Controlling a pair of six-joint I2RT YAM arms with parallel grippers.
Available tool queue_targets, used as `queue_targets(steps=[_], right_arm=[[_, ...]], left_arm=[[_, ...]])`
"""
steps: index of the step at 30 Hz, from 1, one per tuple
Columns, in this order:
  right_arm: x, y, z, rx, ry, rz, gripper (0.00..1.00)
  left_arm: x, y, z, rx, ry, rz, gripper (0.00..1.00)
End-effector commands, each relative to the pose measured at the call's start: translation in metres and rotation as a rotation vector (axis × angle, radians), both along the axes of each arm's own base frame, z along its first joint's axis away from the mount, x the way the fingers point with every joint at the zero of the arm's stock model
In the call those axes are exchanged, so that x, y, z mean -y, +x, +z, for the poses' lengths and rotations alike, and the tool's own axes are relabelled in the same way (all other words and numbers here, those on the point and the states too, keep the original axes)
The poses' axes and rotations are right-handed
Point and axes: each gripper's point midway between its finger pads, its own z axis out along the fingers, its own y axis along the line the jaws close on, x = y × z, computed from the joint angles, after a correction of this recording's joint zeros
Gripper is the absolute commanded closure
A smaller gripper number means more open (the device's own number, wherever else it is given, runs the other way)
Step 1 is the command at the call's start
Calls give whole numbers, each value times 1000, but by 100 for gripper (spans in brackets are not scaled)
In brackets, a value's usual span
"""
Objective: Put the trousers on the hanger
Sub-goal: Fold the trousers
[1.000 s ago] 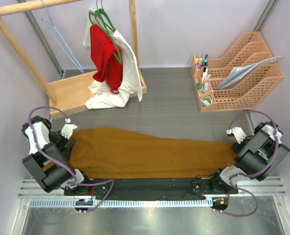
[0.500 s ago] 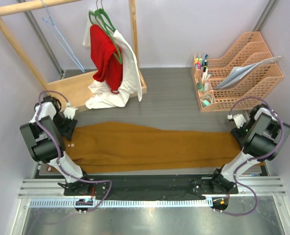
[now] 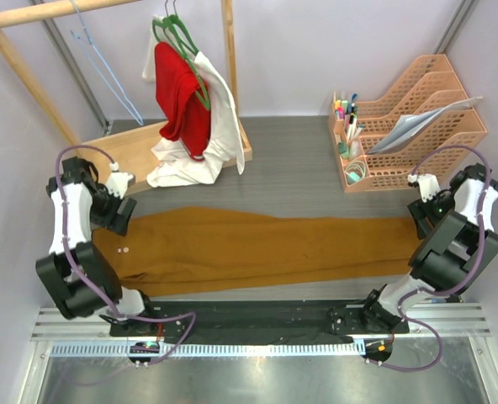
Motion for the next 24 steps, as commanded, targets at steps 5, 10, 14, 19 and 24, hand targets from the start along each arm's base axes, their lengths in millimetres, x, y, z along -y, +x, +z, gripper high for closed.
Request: queue_targets(steps=[5, 10, 14, 19, 24], right_arm=[[-11, -52, 0, -145, -27, 238, 39], [0, -59, -12, -168, -74, 317, 39], [3, -52, -16, -120, -118, 364, 35], [2, -45, -33, -88, -156, 398, 38], [10, -35, -41, -49, -206, 397, 46]], left_arm=[[27, -73, -13, -183, -62, -152, 18], [33, -101, -11, -272, -107, -268, 18], [36, -124, 5, -338, -157, -329, 17], [24, -134, 2, -358, -78, -361, 17], [19, -139, -5, -371, -53, -390, 18]])
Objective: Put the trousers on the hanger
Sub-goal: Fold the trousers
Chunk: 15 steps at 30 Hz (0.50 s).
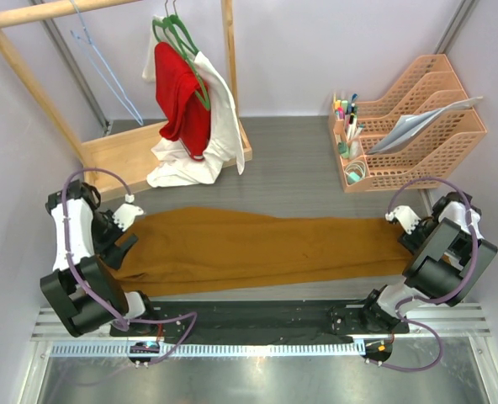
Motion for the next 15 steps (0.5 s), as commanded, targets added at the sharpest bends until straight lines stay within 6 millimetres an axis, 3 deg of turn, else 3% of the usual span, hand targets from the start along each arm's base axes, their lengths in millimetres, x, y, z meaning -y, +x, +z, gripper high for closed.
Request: queue_targets(steps=[1, 5, 9, 15], right_arm=[[15, 22, 7, 102, -84, 39, 48], [17, 24, 5, 109, -94, 51, 67], [17, 25, 8, 115, -100, 63, 95], [15, 25, 14, 115, -90, 69, 99]], left_arm=[[14, -50, 5, -176, -49, -72, 19], [7, -58, -7, -170, -1, -160, 18], [6, -58, -9, -157, 0, -226, 16], [8, -66, -6, -213, -38, -280, 16]])
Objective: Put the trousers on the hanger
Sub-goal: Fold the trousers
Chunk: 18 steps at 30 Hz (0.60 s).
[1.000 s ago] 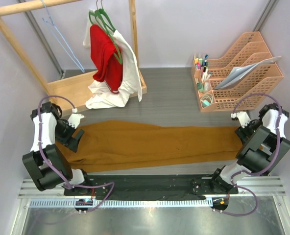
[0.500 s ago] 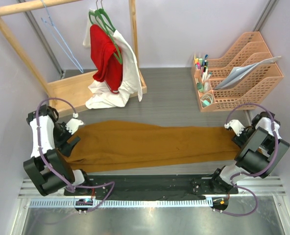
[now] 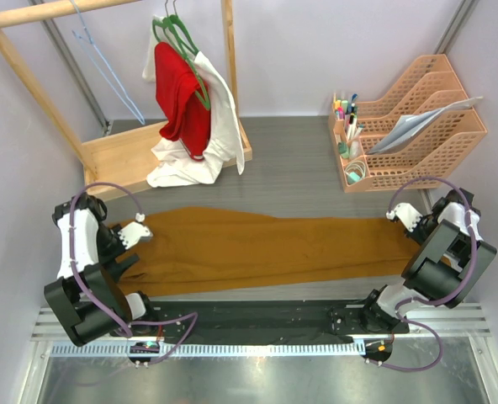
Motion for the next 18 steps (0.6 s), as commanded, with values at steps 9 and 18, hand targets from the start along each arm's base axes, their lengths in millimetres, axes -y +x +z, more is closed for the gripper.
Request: queue_targets(steps=[9, 18], right_arm=[[-3, 12, 23, 50, 12, 16, 99], [8, 31, 78, 129, 16, -1, 99]], left_arm=[[-28, -4, -17, -33, 138, -100, 55], [-34, 68, 73, 225, 64, 3, 100]])
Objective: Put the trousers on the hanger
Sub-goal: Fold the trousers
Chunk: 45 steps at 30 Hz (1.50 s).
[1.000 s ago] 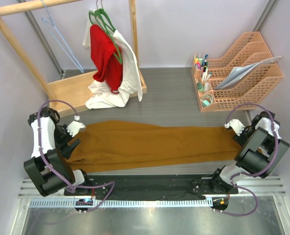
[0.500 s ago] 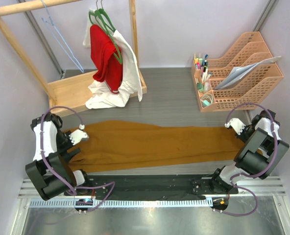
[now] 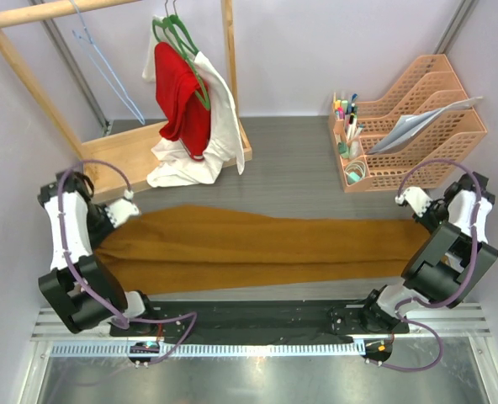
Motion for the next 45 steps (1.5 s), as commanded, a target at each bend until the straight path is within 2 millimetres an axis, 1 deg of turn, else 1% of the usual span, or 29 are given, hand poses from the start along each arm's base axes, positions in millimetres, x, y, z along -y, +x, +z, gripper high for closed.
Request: queue_targets(steps=[1, 2, 3, 4, 5, 6, 7, 8, 9, 10, 11, 13, 14, 15, 20, 26, 29, 30, 33, 34, 37, 38, 39, 41, 42, 43, 44, 45], right_arm=[[-2, 3, 40, 54, 23, -6, 99], [-1, 0, 45, 51, 20, 9, 99], [-1, -6, 46, 42, 27, 9, 99], [-6, -11, 45, 31, 41, 16, 99], [-12, -19, 37, 6, 56, 22, 95], [-15, -22, 34, 1, 57, 51, 85], [-18, -25, 29, -5, 63, 60, 67], [-27, -33, 20, -24, 81, 74, 58], [-31, -36, 16, -29, 88, 94, 49], [-36, -40, 11, -38, 95, 112, 44], [-44, -49, 3, -52, 110, 129, 40], [-50, -50, -6, -45, 112, 166, 40], [-56, -55, -13, -57, 130, 175, 41], [-59, -55, -16, -60, 137, 183, 41], [-71, -58, -28, -85, 178, 215, 43], [-71, -49, -43, -57, 142, 223, 49], [-72, -47, -48, -56, 141, 226, 51], [-70, -43, -49, -43, 130, 222, 52], [-67, -41, -53, -37, 112, 217, 58], [-66, -40, -53, -35, 110, 219, 65], [-63, -39, -52, -40, 99, 214, 81], [-62, -38, -51, -42, 95, 213, 97], [-62, -39, -50, -44, 99, 211, 99], [-60, -34, -42, -32, 98, 201, 99], [-63, -34, -38, -33, 119, 198, 99], [-57, -25, -24, -5, 108, 186, 99], [-54, -21, -16, 9, 108, 174, 99], [-57, -22, -9, 10, 137, 171, 99]], left_arm=[[-10, 32, 57, 180, -2, 38, 100], [-10, 30, 61, 189, -2, 33, 100], [-13, 28, 62, 193, 0, 29, 100], [-10, 22, 57, 180, -4, 19, 100], [-7, 17, 52, 168, -11, 5, 100], [-7, 16, 48, 172, -6, -5, 100], [-3, 9, 33, 146, -21, -16, 100], [-2, 8, 30, 157, -10, -21, 100], [-2, 7, 25, 156, -7, -28, 100], [1, 2, 17, 133, -19, -30, 100], [0, 1, 14, 122, -16, -26, 100], [-2, 1, 10, 109, -12, -7, 100], [-4, 1, 9, 101, -7, -2, 100], [-5, 1, 8, 87, -10, 2, 100], [-8, 8, 16, 85, -17, 15, 100], [-9, 8, 15, 74, -18, 33, 100], [-10, 8, 14, 75, -12, 33, 100], [-10, 8, 14, 75, -12, 33, 100], [-9, 8, 14, 72, -17, 34, 100], [-10, 8, 14, 73, -13, 37, 100], [-10, 8, 14, 75, -11, 44, 100], [-10, 9, 14, 77, -13, 42, 100], [-10, 9, 14, 81, -15, 43, 100], [-10, 12, 14, 87, -19, 58, 100], [-11, 14, 17, 95, -17, 66, 100], [-12, 16, 18, 100, -19, 74, 100], [-13, 20, 24, 120, -19, 90, 100], [-14, 22, 27, 126, -25, 99, 100]])
